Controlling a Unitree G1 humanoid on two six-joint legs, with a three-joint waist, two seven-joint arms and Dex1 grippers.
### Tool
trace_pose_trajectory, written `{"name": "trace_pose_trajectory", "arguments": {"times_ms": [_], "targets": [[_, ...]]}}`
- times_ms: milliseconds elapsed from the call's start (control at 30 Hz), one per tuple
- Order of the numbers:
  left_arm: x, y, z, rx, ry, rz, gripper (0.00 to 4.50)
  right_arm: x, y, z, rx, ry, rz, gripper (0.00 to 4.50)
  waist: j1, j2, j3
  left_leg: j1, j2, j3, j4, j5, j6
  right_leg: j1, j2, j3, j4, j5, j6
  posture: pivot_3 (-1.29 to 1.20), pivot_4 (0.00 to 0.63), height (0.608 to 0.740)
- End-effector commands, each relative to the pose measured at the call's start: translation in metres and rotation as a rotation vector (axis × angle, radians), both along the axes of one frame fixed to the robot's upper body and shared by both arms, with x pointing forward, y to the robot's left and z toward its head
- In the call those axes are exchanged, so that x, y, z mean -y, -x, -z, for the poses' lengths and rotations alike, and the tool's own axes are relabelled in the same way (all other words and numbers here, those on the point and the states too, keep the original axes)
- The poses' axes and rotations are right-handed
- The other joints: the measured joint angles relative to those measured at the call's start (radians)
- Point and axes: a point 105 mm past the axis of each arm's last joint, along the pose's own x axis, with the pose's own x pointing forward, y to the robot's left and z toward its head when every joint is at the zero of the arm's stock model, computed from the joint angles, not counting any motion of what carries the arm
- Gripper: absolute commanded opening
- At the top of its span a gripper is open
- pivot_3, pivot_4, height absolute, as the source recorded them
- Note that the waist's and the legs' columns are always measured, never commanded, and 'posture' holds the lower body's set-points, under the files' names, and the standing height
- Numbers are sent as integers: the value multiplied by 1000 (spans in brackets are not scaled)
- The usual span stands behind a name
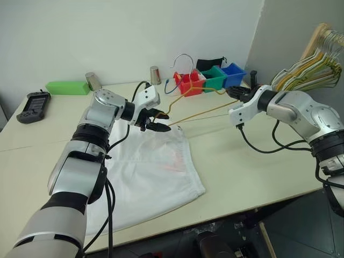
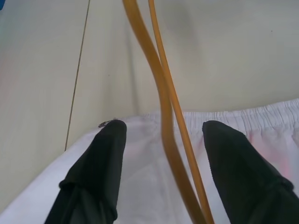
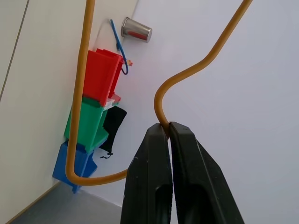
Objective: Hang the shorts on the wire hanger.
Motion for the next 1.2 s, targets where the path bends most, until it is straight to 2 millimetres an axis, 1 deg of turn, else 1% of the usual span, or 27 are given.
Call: {"name": "trace_pose_trajectory", "arguments": {"times_ms": [33,133,167,300,333,467,567,600,667,700,800,933,1067,1133,1167,1200], "targets": [[-3,1,-7,16,13,7,1718,-3,2,-25,75,-24,-16,0,0,0,0,0,0,0,0,0,0,0,0,0,0,0,0,-164,19,740],[-4,2,-6,14,11,5,1085,-3,1,-26,77,-24,-16,0,0,0,0,0,0,0,0,0,0,0,0,0,1,0,0,-163,20,740],[-4,2,-5,12,11,6,801,-3,1,-26,78,-24,-17,0,0,0,0,0,0,0,0,0,0,0,0,0,1,0,0,-164,20,740],[-5,3,-3,7,6,14,82,-5,2,-28,82,-24,-23,0,-1,0,0,1,0,0,1,0,0,0,0,0,3,0,0,-165,17,740],[-5,3,-3,6,4,14,7,-5,3,-28,83,-25,-25,0,-1,0,0,1,0,0,1,0,0,0,0,0,3,0,0,-166,17,740],[-5,3,-2,7,3,13,7,-5,4,-28,83,-24,-30,0,0,0,0,3,0,0,1,0,0,0,0,0,6,0,0,-171,15,740],[-4,2,-2,14,0,11,7,-5,5,-26,69,-25,-29,0,-1,0,0,3,0,0,1,0,0,0,0,0,6,0,0,-174,14,740],[-3,1,-3,23,-3,2,7,-5,6,-22,46,-23,-31,0,-1,0,0,3,0,0,1,0,0,0,0,1,6,0,0,-175,14,740],[-1,0,-3,35,-8,5,0,-3,8,-12,-26,-34,-28,507,0,0,0,3,0,0,1,0,0,1,0,0,6,0,0,-176,13,740],[0,-1,-3,37,-9,4,0,-3,9,-9,-45,-33,-25,639,-1,0,0,3,0,0,1,0,0,1,0,0,6,0,0,-176,13,740],[-1,-2,-3,49,-17,-2,0,0,11,-5,-78,-22,-9,1380,-1,0,0,4,0,0,1,0,0,1,0,0,6,0,0,-178,12,740],[-5,-9,-1,130,-63,-38,0,3,16,1,-169,-38,9,2223,-2,0,0,5,0,0,1,0,0,1,0,1,7,0,0,-182,17,740],[-11,-23,1,270,-147,-106,0,6,31,5,-367,-146,59,3094,-1,0,0,6,0,0,1,0,0,2,0,0,7,0,0,-183,22,740],[-14,-26,5,330,-187,-116,0,6,42,5,-480,-216,89,3621,0,0,0,6,0,0,1,0,0,3,0,0,8,0,0,-187,26,740],[-14,-27,6,345,-194,-119,0,5,46,5,-521,-245,98,3970,0,0,0,6,0,0,1,0,0,3,0,0,8,0,0,-187,26,740],[-14,-27,6,356,-191,-120,0,4,49,3,-555,-279,109,4153,0,0,0,6,0,0,1,0,0,3,0,0,8,0,0,-193,29,740]]}}
